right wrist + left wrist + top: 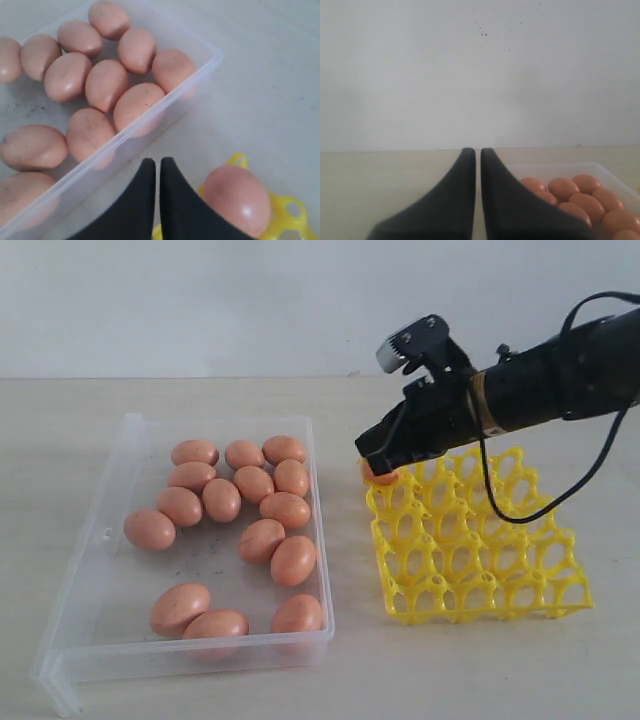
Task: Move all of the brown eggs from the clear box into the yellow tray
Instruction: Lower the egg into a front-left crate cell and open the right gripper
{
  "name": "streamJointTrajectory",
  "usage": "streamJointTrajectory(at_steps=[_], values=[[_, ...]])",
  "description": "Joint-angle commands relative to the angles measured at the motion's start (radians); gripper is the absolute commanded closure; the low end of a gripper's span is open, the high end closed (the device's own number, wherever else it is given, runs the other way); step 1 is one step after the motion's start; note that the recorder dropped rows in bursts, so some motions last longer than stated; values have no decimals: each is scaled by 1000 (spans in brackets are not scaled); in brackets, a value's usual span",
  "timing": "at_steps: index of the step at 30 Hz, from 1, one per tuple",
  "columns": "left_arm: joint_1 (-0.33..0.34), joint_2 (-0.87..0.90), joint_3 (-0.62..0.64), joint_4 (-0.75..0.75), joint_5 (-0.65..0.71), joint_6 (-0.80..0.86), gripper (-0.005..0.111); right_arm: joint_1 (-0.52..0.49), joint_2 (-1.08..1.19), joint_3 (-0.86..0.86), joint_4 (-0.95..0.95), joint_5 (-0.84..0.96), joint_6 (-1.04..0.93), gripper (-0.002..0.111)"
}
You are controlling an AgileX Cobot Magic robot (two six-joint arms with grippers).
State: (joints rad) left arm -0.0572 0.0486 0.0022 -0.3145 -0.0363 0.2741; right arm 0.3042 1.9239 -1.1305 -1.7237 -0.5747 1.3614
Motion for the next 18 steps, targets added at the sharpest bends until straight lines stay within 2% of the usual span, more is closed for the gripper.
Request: streamJointTrajectory(at_steps=[1,5,10,18], values=[[-3,4,-2,-5,-16,5,103,85,56,-6,11,216,-30,109],[-3,4,-2,-5,-16,5,103,101,94,-50,16,243,-17,109],[-3,4,-2,-5,-16,5,103,101,100,-88,18,368,47,109],[-3,4,-2,-5,-16,5,103,103,98,-91,14,326,35,109]])
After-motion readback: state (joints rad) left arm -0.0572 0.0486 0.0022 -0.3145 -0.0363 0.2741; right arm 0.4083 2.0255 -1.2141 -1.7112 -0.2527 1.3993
